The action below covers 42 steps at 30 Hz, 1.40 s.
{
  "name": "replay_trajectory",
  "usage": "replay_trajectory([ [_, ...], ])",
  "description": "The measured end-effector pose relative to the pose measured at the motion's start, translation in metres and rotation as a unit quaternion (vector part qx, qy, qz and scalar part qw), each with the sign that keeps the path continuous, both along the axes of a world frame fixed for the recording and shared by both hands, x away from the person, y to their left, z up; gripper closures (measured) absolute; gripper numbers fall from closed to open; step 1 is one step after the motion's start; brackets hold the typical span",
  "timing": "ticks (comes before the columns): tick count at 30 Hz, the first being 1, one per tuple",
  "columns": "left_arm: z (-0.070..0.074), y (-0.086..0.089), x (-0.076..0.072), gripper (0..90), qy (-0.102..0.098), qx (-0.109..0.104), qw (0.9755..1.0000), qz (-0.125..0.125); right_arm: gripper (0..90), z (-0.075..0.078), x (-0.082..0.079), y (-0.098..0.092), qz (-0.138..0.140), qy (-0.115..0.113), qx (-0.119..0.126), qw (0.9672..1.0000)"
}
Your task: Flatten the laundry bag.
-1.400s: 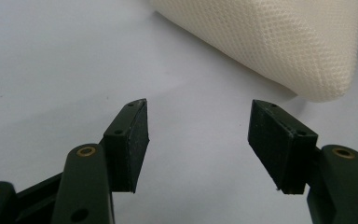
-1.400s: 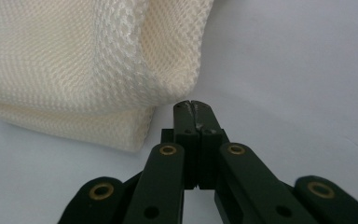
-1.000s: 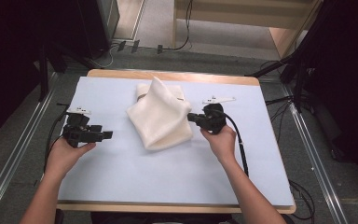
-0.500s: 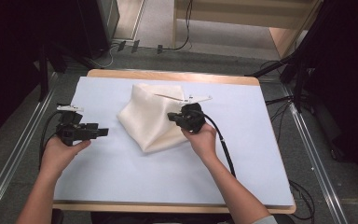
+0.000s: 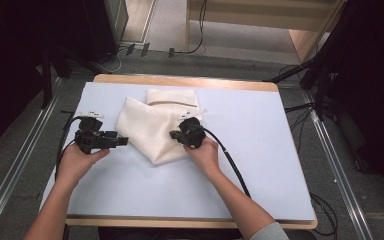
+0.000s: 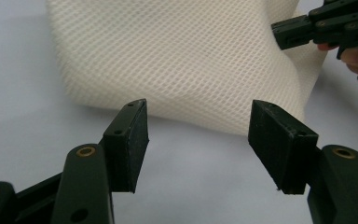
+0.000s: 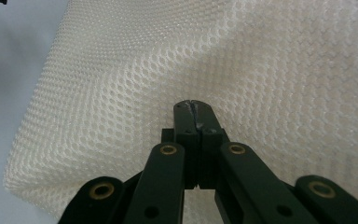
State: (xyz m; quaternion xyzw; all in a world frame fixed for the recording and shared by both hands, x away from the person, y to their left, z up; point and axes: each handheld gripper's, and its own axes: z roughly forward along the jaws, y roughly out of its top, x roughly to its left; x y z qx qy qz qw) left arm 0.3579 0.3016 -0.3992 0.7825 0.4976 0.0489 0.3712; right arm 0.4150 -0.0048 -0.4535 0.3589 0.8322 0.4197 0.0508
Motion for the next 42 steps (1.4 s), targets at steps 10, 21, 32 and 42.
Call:
replay_trajectory([
  [10,0.008,-0.053,0.009,39.0,-0.009,0.020,0.9980,-0.059,88.4,0.031,-0.011,-0.029,0.007,-0.014,0.006,0.9999],
  [21,0.007,-0.088,0.030,37.2,-0.021,0.034,0.9965,-0.073,78.8,0.021,-0.031,-0.086,-0.026,-0.012,-0.008,0.9996],
  [32,-0.018,-0.120,0.062,34.0,-0.004,0.059,0.9962,-0.063,73.3,0.008,-0.029,-0.105,-0.062,-0.004,-0.009,0.9981],
  [42,-0.039,-0.128,0.068,78.7,0.000,0.093,0.9926,-0.078,69.8,0.003,-0.026,-0.106,-0.072,-0.002,-0.005,0.9974],
])
